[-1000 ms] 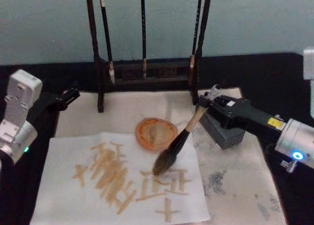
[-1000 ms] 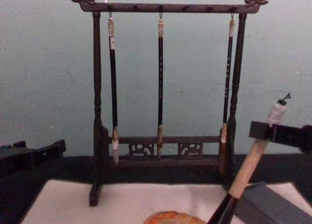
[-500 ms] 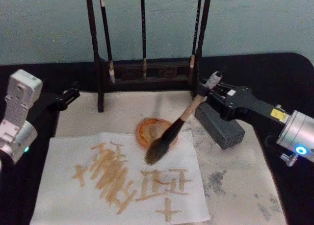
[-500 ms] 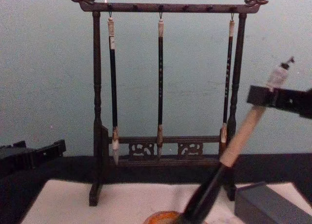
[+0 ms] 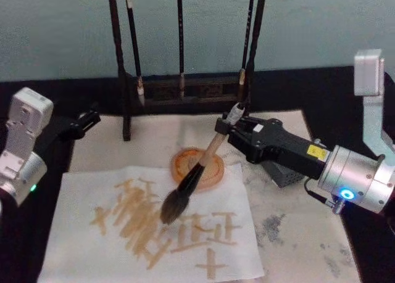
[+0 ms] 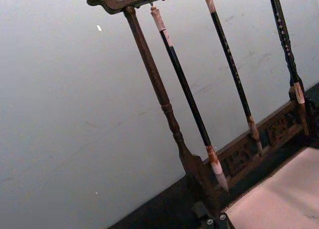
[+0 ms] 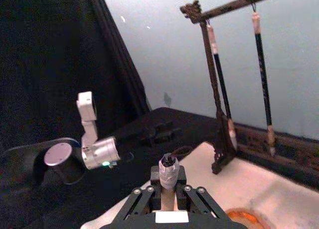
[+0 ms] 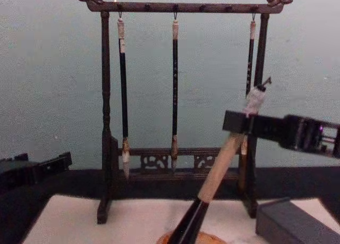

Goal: Pick up the brush from the inkstone, write on the paper, then place the brush back to its original position.

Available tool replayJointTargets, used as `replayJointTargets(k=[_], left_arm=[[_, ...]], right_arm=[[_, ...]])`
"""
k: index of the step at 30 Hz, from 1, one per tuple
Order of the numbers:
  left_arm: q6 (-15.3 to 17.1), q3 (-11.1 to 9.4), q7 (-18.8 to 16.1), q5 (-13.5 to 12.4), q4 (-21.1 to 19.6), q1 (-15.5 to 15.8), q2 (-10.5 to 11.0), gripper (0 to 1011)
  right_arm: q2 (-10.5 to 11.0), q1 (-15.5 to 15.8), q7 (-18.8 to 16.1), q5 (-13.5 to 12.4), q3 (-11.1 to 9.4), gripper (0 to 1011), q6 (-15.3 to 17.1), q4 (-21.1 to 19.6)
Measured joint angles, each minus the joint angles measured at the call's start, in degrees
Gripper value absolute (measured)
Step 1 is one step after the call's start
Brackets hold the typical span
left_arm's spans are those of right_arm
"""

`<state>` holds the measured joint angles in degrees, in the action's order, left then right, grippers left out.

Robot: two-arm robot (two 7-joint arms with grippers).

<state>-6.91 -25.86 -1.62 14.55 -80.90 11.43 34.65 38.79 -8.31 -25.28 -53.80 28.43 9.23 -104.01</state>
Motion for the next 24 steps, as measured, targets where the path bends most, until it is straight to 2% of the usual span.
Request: replayJointTargets(k=[8, 24], left_arm=[[0.0, 0.0, 0.0, 0.0, 0.0, 0.0, 0.0, 1002], [0.0, 0.0, 0.0, 0.0, 0.0, 0.0, 0.0, 1002]], right_arm=[[0.0, 0.1, 0.9, 0.1, -0.1, 164, 0.4, 2.0], [2.3, 3.4, 2.6, -2.1, -4.8, 164, -0.8, 3.8]])
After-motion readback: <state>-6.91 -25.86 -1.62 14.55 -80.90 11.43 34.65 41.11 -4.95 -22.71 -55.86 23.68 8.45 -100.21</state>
